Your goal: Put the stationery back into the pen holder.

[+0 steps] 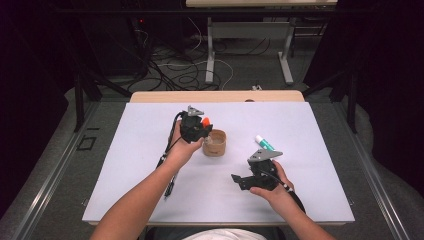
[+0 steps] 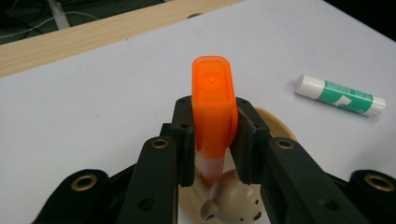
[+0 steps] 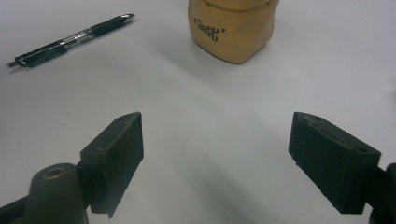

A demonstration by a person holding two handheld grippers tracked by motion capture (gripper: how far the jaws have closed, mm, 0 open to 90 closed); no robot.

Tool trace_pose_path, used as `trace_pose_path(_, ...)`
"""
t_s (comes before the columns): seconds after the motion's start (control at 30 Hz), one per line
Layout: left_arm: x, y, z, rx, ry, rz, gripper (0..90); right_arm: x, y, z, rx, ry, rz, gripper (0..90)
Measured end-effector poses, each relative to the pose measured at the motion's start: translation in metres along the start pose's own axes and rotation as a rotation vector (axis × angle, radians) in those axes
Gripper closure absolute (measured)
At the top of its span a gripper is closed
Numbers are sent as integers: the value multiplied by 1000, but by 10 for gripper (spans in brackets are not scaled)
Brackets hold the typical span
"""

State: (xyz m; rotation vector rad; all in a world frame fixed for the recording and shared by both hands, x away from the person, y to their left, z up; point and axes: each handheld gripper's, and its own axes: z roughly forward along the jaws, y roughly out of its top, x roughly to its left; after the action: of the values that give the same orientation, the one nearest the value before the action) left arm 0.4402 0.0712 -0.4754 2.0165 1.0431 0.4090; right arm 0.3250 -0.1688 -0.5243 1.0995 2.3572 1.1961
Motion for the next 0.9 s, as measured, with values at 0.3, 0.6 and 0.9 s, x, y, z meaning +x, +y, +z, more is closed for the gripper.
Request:
trace_pose_path(0.3,-3,0,4,15,24,3,733,0,0,0,-2,0,-2,175)
trace_pose_path(0.6,-3,0,4,11,22,-5,697,-1,1,-2,15,-1,0,175)
trace_pose_path(0.9,-1,1,-1,-12,2,-26,596,-2,0,-2,0,-5,9,175)
